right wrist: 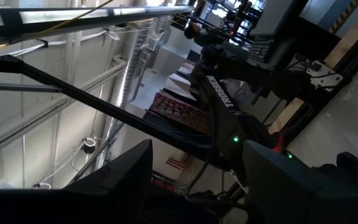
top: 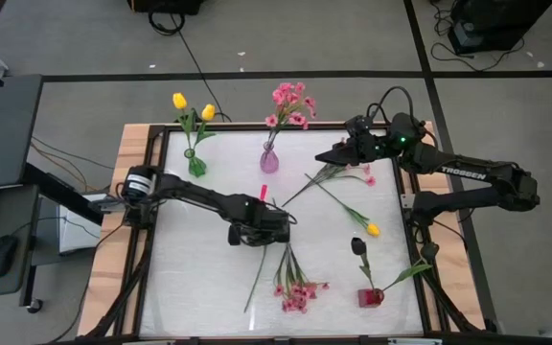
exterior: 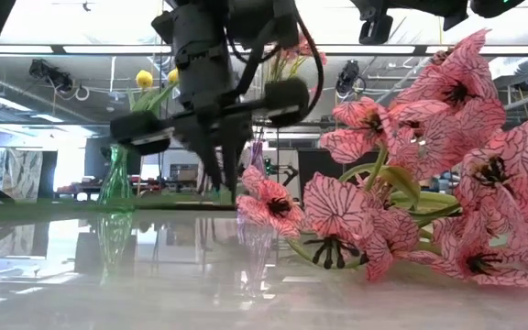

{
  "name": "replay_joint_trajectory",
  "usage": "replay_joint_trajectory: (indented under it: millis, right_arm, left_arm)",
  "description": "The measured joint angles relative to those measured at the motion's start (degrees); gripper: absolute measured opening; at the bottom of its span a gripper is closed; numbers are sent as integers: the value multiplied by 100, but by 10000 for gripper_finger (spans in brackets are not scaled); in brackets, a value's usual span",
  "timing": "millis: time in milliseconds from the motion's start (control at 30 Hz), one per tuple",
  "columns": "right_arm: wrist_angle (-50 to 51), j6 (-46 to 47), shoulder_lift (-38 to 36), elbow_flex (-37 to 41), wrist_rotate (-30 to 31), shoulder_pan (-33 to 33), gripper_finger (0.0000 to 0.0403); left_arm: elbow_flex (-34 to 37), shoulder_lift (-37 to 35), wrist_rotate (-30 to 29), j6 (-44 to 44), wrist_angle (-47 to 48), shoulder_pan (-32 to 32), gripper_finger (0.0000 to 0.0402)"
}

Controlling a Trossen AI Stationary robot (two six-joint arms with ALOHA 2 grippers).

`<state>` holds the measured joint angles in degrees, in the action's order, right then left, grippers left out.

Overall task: Sort flowers into vase by color
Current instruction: Put the black flower into the red vase

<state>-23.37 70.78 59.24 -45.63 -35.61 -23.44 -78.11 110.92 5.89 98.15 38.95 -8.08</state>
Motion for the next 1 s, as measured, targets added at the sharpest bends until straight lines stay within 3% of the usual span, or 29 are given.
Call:
replay_joint_trajectory:
  millis: [267, 667, 833, 1000]
  right_arm:
    - [11, 0, 2, 0, 2, 0, 258]
    - [4, 2, 2, 0, 0, 0, 258]
    - [2, 1, 3, 0, 2, 2, 258]
    - [-14, 0, 9, 0, 2, 2, 258]
  left_arm:
    - [0, -334, -26, -177, -673, -106, 14]
    - [-2, -953, -705, -258, -1204, -458, 14]
    - [-4, -1141, -1117, -829, -1657, -570, 14]
    - [-3, -1269, -1266, -1960, -2196, -567, 14]
